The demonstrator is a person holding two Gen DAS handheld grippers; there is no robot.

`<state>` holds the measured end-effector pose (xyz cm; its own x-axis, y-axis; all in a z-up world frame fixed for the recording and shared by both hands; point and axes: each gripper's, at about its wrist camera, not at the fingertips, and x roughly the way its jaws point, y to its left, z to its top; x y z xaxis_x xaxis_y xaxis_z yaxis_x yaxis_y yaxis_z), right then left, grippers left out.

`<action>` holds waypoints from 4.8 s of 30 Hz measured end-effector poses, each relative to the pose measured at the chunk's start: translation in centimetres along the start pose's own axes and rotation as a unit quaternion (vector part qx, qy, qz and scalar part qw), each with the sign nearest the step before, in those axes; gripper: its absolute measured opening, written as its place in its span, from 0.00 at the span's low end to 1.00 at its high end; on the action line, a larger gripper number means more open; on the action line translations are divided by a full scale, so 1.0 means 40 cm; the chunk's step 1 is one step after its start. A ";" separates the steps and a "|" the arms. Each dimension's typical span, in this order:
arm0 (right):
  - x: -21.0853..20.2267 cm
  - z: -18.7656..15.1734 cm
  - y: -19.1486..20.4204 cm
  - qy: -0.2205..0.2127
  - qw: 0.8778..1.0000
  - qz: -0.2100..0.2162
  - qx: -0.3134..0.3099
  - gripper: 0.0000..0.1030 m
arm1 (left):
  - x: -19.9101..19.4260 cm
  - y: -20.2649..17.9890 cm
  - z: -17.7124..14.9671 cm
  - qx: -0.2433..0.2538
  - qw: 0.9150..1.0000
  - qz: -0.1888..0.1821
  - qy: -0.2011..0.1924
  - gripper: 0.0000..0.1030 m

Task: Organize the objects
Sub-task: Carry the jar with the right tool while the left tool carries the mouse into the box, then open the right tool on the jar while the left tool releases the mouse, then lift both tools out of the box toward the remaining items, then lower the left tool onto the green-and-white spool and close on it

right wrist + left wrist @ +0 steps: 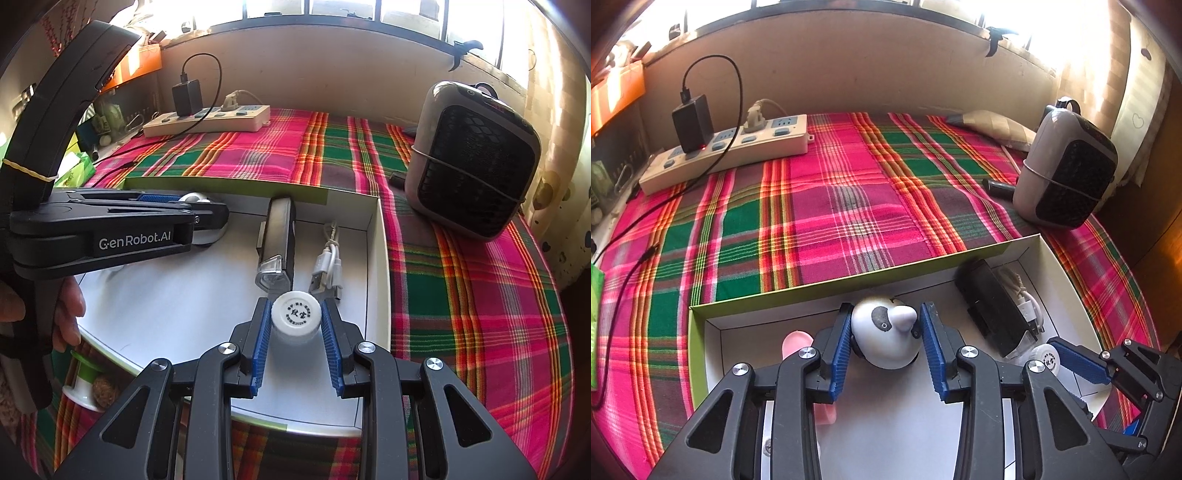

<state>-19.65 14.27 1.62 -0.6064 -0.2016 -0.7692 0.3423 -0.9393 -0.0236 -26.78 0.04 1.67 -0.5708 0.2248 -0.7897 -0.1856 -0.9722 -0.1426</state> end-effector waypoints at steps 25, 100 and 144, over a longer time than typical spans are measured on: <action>-0.025 -0.006 -0.008 -0.010 1.000 -0.008 0.014 0.38 | -0.060 -0.001 -0.013 -0.001 1.000 0.005 -0.027 0.35; -0.181 -0.194 0.047 -0.024 0.999 0.016 0.045 0.46 | -0.265 0.029 -0.349 -0.045 0.997 -0.048 -0.047 0.42; -0.187 -0.204 0.026 -0.014 0.995 0.000 0.094 0.46 | -0.218 -0.033 -0.343 0.020 0.998 -0.062 -0.001 0.46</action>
<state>-8.90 17.05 2.14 -0.6278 -0.2060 -0.7506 0.2023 -0.9744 0.0982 -10.60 -1.53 0.55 -0.5430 0.3436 -0.7662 -0.2862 -0.9335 -0.2158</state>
